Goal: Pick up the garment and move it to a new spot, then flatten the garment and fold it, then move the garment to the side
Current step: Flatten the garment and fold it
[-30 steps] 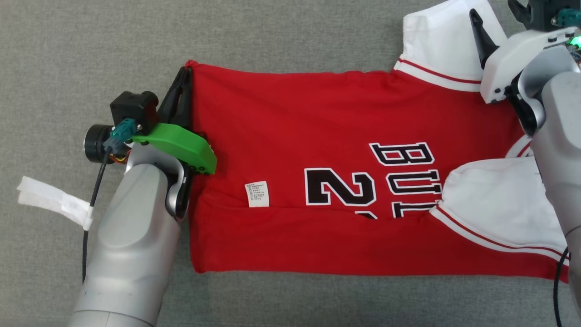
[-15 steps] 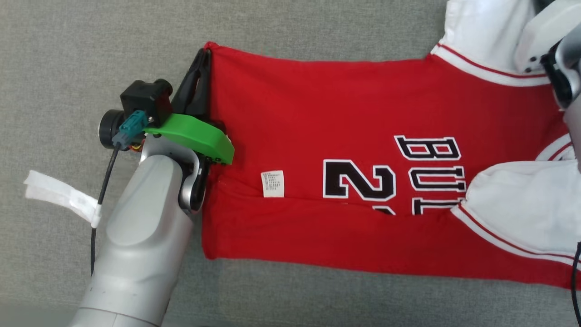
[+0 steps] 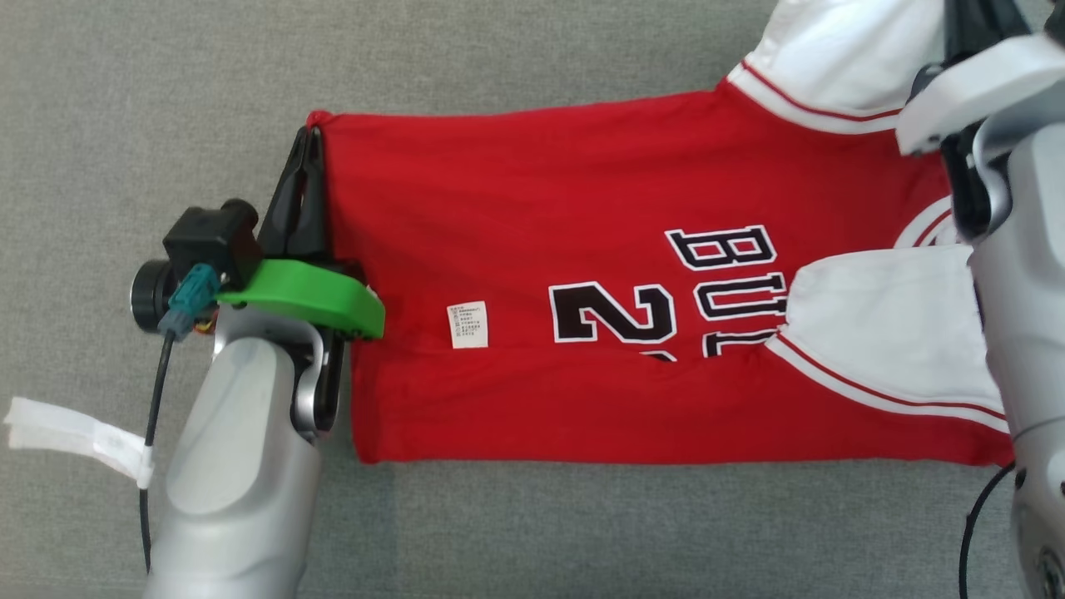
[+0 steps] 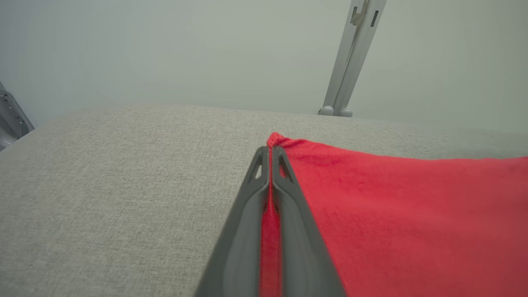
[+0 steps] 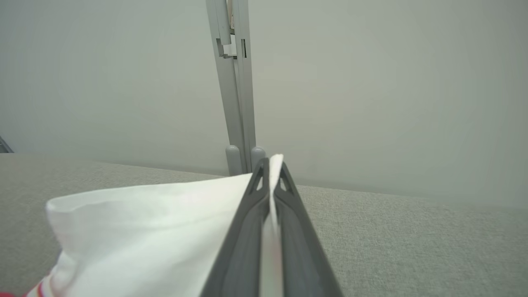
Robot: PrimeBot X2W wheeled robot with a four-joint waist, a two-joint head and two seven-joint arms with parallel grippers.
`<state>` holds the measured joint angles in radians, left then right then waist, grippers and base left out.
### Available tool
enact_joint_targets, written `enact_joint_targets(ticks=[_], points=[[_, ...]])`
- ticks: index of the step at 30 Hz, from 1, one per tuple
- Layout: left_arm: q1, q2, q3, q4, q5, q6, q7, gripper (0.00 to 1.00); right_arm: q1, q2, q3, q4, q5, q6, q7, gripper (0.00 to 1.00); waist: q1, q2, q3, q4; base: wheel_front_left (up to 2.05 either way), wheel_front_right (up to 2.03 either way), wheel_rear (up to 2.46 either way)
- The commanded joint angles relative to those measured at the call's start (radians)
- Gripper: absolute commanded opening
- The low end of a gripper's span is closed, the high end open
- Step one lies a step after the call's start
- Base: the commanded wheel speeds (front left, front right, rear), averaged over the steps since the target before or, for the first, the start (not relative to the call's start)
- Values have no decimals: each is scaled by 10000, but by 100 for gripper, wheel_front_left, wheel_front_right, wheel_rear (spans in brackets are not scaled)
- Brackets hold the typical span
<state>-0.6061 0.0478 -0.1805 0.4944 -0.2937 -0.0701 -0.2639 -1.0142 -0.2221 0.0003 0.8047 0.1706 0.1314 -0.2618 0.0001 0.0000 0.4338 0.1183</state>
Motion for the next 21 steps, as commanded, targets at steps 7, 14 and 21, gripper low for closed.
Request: enact_joint_targets(ticks=[7, 14, 21], points=[[1428, 64, 523, 206, 267, -82, -1, 0, 2726, 382, -223, -1534, 1032, -17, -34, 0, -1, 0, -1331, -696, 0, 0, 0], [2765, 66, 658, 220, 117, 46, -1, 0, 5177, 631, -214, -2439, 1767, -17, -37, 0, -1, 0, -2052, -1017, 0, 0, 0], [3700, 66, 509, 398, -25, 158, -1, 0, 6715, 858, -471, -2664, 1983, -17, -36, 0, -1, 0, -2463, -1103, 0, 0, 0]])
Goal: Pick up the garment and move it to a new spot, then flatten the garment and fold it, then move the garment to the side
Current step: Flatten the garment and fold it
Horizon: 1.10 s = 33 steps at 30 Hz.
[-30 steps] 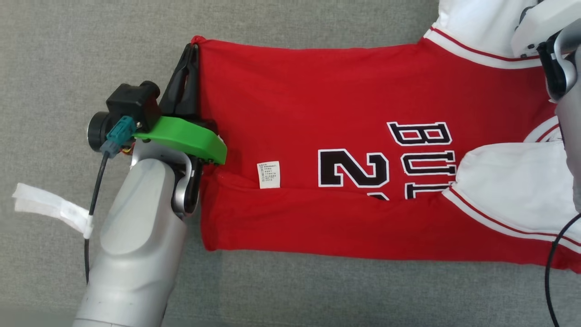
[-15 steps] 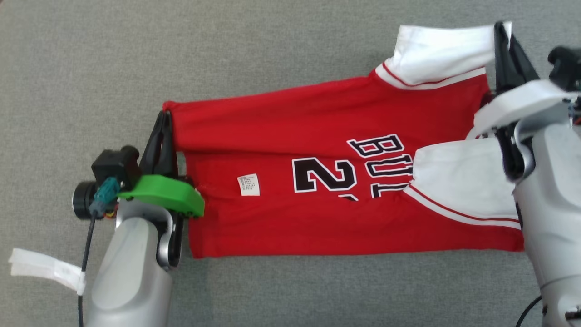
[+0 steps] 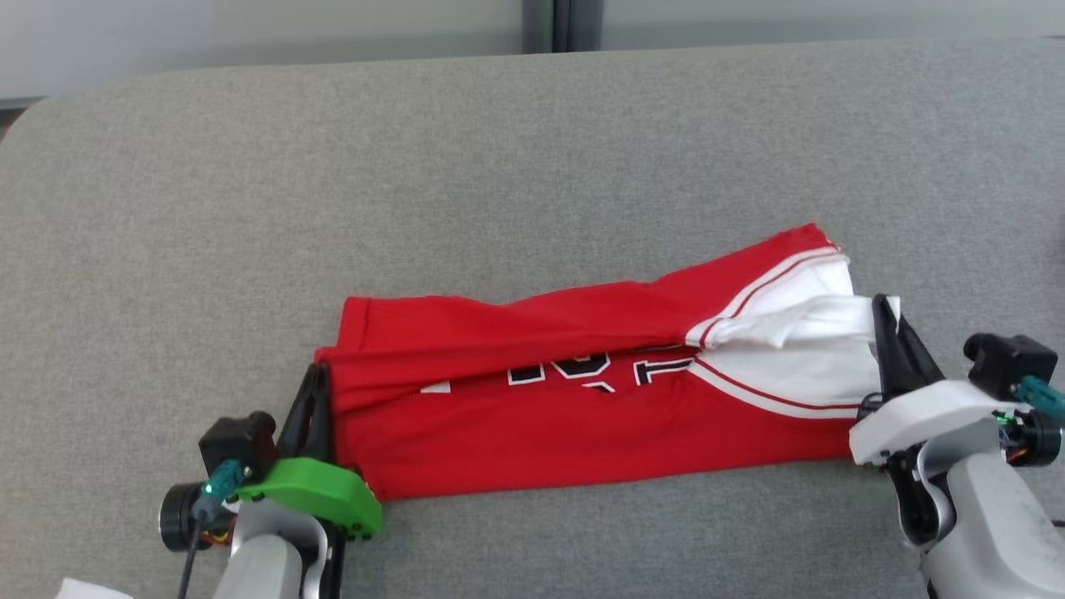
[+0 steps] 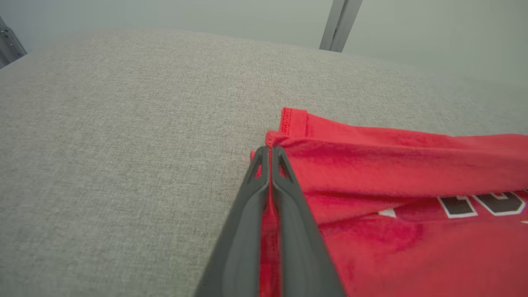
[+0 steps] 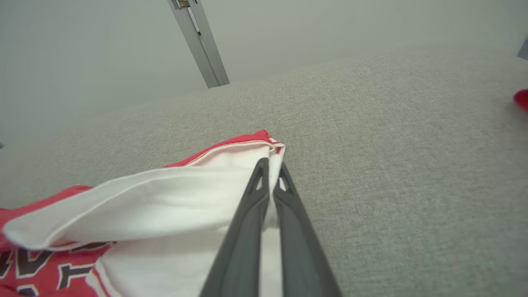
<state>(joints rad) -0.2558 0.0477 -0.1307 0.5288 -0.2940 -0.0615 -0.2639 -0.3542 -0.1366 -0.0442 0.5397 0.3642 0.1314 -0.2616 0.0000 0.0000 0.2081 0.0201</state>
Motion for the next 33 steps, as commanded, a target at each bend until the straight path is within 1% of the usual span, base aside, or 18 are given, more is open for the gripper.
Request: enact_joint_targets(ticks=[1, 3, 4, 5, 6, 10, 14, 21, 26, 27, 28, 29, 31, 33], points=[[319, 67, -38, 88, -13, 104, -1, 0, 242, 33, -28, 14, 31, -17, -38, 0, 0, 0, -255, -119, 0, 0, 0], [563, 66, -177, 202, -42, 160, -1, 0, 506, 75, -51, 152, -29, -17, -38, 0, 0, 0, -354, -109, 0, 0, 0], [641, 66, -219, 207, -66, 218, -1, 35, 612, 78, -58, 256, -73, -17, -40, 27, 0, 0, -384, -98, 0, 0, 0], [745, 67, -259, 245, -71, 237, -1, 97, 674, 91, -85, 333, -111, -17, -38, 69, 0, 0, -422, -76, 0, 0, 0], [853, 67, -279, 199, -49, 293, -1, 100, 708, 94, -136, 360, -145, -17, -38, 100, 0, 0, -441, -54, 0, 0, 0], [1344, 58, -347, -224, -11, 522, -1, 100, 735, -29, -243, 364, -406, -17, -39, 100, 0, 0, -429, 110, 0, 0, 0], [1708, 58, -557, -727, 28, 625, -1, 100, 340, -213, -249, 490, -693, -17, -39, 100, 0, 0, -272, 345, 0, 0, 0], [1446, 58, -870, -997, -136, 680, -1, 100, -647, -513, -102, 2062, -1244, -17, 595, 100, 0, 0, 160, 787, 0, 0, 0], [1207, 57, -1110, -1114, -316, 732, -1, 100, -680, -190, 563, 3138, -945, -6, 1089, 100, 0, 0, 304, 946, 0, 0, 0], [1173, 58, -1142, -1144, -326, 746, -1, 100, -607, -110, 763, 3272, -799, 7, 1099, 70, 0, 0, 308, 948, 0, 0, 0], [1158, 57, -1159, -1164, -331, 759, -1, 100, -537, -71, 983, 3353, -694, 21, 1130, 20, 0, 0, 308, 939, 0, 0, 0], [1171, 60, -1154, -1176, -333, 778, -1, 100, -437, -78, 1185, 3456, -545, 26, 1156, 0, 0, 0, 295, 908, 0, 0, 0], [1208, 57, -1163, -1207, -334, 798, -1, 100, -334, -314, 1304, 3566, -333, 15, 988, 0, 0, 0, 263, 816, 0, 0, 0], [1251, 60, -1157, -1203, -308, 797, -1, 100, -371, -632, 1167, 3606, -244, -22, 642, 0, 0, 0, 217, 710, 0, 0, 0]])
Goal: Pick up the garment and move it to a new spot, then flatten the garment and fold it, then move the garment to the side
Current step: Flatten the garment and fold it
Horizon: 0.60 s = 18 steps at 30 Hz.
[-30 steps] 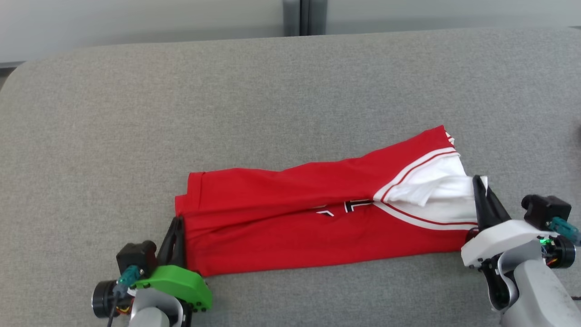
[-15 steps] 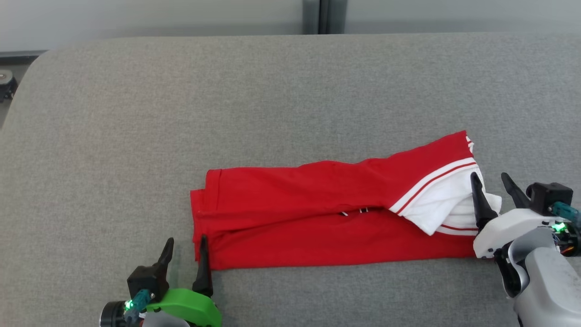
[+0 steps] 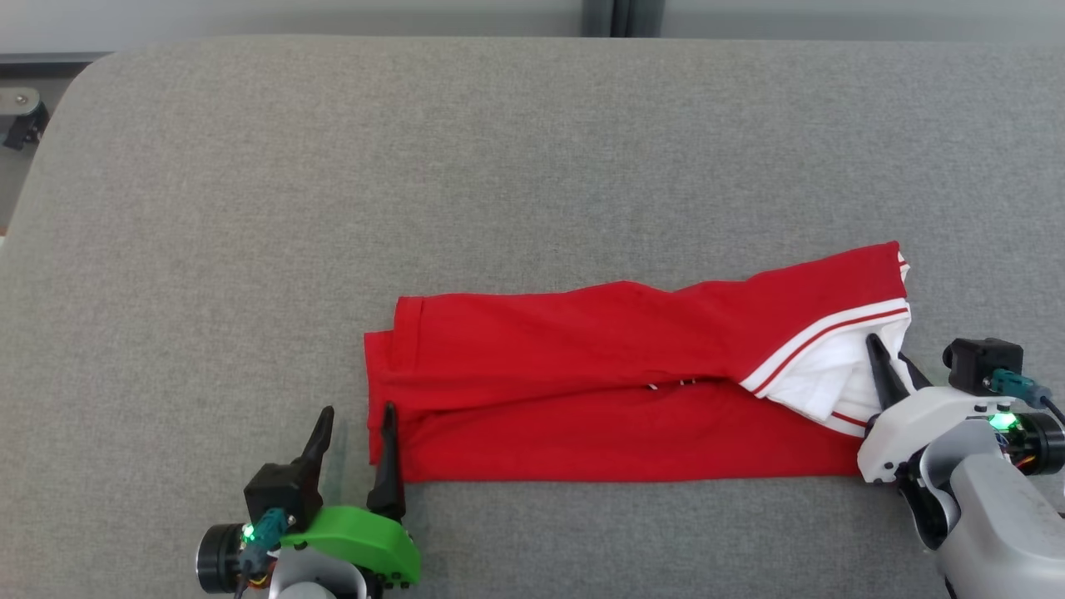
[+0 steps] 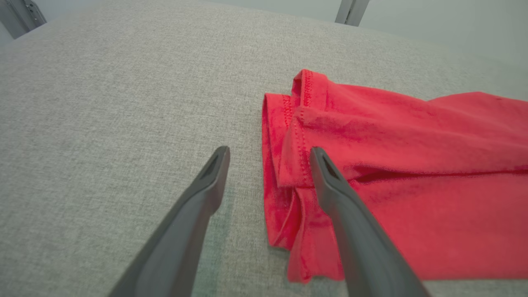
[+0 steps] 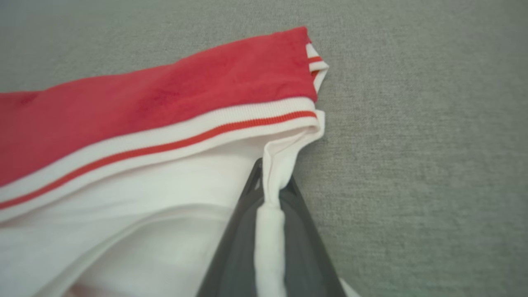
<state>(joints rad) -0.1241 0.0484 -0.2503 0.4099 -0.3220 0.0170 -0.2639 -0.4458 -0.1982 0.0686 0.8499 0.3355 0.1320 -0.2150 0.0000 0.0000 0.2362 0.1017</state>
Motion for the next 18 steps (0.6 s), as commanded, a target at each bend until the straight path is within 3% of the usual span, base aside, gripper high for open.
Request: enact_joint_targets(ticks=[1, 5, 10, 13, 18], points=[[-58, 55, 51, -6, -19, 7, -1, 100, 471, -180, -104, 486, 19, -38, 7, 0, 0, 0, -84, -156, 0, 0, 0], [-71, 50, 28, 42, 27, -62, -1, 100, 67, -648, -1077, 82, -366, -52, -465, 0, 0, 0, -192, -304, 0, 0, 0], [22, 52, -142, 134, -82, -141, -1, 100, 525, 47, -2206, -2159, -879, -24, -496, 0, 0, 0, -447, -326, 0, 0, 0], [114, 50, -268, 234, -119, -135, -1, 100, 945, 635, -2086, -3351, -970, -23, -500, 0, 0, 0, -630, -256, 0, 0, 0], [170, 52, -418, 298, -133, -120, -1, 100, 1679, 1230, -690, -4419, -516, -21, -501, 0, 0, 0, -866, -55, 0, 0, 0]])
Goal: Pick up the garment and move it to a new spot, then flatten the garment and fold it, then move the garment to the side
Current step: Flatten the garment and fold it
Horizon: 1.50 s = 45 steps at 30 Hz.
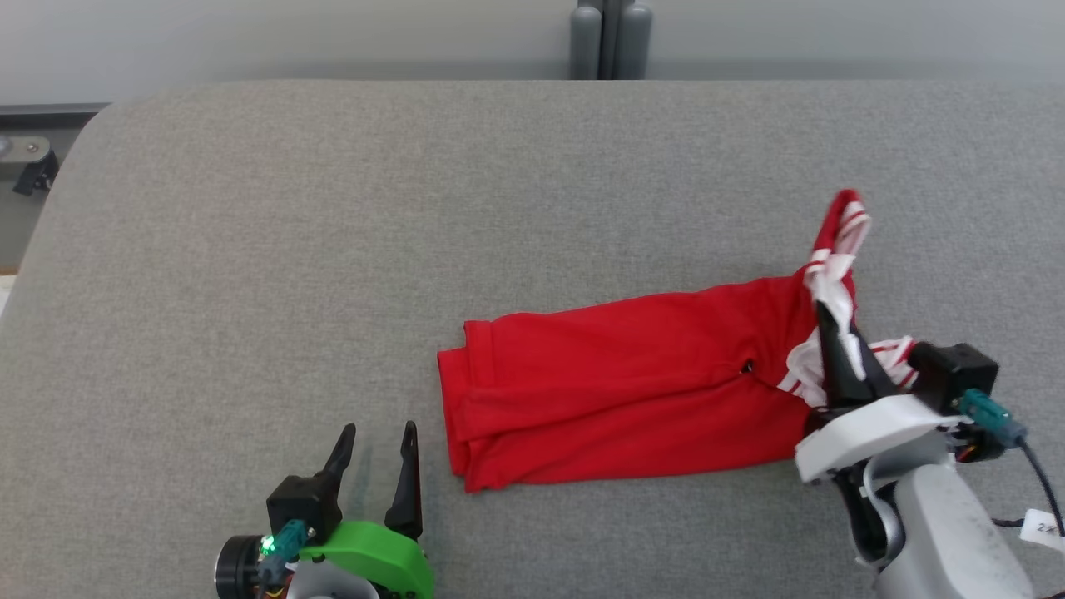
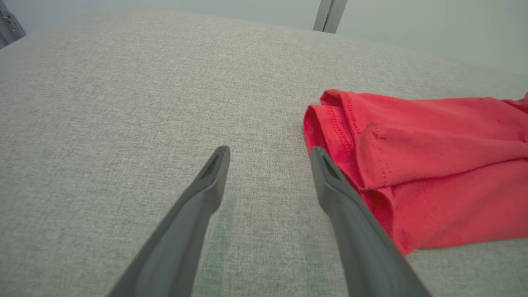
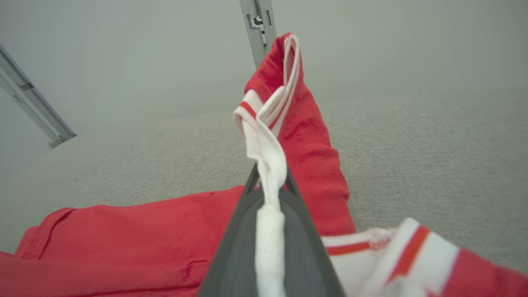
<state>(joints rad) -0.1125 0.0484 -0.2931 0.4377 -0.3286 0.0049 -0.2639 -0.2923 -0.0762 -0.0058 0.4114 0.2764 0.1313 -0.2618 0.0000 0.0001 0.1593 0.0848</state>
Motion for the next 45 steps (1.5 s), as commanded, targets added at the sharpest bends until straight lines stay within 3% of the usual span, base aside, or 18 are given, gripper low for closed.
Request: enact_joint_targets(ticks=[1, 11, 18, 19, 20, 21, 23, 28, 38, 42, 45], points=[[68, 52, 4, 36, -57, 6, -1, 100, 219, 67, 430, -136, 264, -14, -34, 0, 0, -1, -128, 162, 0, 0, 0], [85, 50, -236, 157, -74, -19, -1, 100, -328, 230, 3678, 264, 1775, -14, -35, 0, 0, -1, -274, 811, 0, 0, 0], [86, 49, -372, 276, -30, 52, -1, 100, -1110, 225, 5314, 746, 3070, -14, -36, 0, 0, -1, -312, 999, 0, 0, 0], [34, 49, -399, 298, -37, 53, -1, 100, -1225, 226, 5530, 797, 3334, -14, -36, 32, 0, -1, -306, 1006, 0, 0, 0], [-13, 49, -425, 321, -48, 46, -1, 100, -1317, 228, 5713, 825, 3605, -14, -36, 45, 0, -1, -300, 1006, 0, 0, 0], [-83, 49, -444, 323, -52, 35, -1, 100, -1459, 226, 5856, 816, 3883, -14, -36, 100, 0, -1, -295, 985, 0, 0, 0], [-139, 49, -441, 346, -37, 59, -1, 100, -1671, 222, 5941, 721, 4199, -14, -36, 100, 0, -1, -327, 894, 0, 0, 0], [-22, 49, -258, 367, 76, 106, -1, 100, -1499, 209, 4890, 1102, 3661, -14, -36, 100, 0, -1, -537, 537, 0, 0, 0], [526, 50, 358, -1, 736, 111, -1, 100, 169, 238, 869, 1188, -64, -14, -36, 100, 0, -1, -1044, -349, 0, 0, 0], [860, 50, 590, -268, 1043, 136, -1, 100, 907, 236, 359, 896, -1094, -14, -37, 100, 0, -1, -1325, -617, 0, 0, 0], [1088, 50, 734, -565, 1201, 191, -1, 100, 1476, 224, 207, 811, -1249, -14, -37, 100, 0, -1, -1486, -737, 0, 0, 0]])
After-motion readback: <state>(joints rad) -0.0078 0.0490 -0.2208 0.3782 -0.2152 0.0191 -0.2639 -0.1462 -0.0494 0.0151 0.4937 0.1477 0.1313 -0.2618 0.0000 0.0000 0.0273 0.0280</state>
